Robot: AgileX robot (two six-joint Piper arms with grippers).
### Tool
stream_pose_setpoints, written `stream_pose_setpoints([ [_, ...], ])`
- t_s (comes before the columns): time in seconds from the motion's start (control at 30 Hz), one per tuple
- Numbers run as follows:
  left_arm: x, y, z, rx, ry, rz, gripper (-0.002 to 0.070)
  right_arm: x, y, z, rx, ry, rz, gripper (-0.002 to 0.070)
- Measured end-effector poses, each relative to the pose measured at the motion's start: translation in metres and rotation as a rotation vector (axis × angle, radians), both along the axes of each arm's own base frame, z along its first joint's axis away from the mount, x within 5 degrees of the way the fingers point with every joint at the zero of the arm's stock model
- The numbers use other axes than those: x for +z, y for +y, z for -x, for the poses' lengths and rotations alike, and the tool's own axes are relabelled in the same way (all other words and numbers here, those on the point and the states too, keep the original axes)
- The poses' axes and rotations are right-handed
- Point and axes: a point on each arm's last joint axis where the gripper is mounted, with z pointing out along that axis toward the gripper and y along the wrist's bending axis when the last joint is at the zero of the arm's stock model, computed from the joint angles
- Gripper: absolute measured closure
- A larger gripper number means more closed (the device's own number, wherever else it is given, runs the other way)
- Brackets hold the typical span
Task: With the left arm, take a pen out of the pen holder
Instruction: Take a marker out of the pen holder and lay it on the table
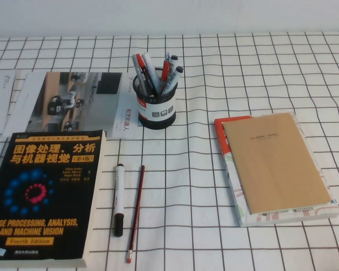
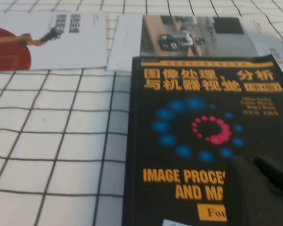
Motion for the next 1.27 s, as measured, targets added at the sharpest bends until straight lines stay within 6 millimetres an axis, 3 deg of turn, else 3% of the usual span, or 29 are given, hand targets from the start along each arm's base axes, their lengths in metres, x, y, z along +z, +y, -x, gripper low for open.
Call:
stream_pose_setpoints([
  [0.3,0.004,0.006,0.004,0.102,-0.069,-0.065,0.0674,0.000,0.000,0.000,0.000,0.000,0.000,0.0693],
  [0.53,-0.005,0.005,0.008,0.087,0.024,-0.068,0.0674,0.000,0.000,0.000,0.000,0.000,0.000,0.0693],
  [1.27,-0.006,0.005,0.008,0.091,0.026,-0.066,0.0674,0.000,0.000,0.000,0.000,0.000,0.000,0.0693],
])
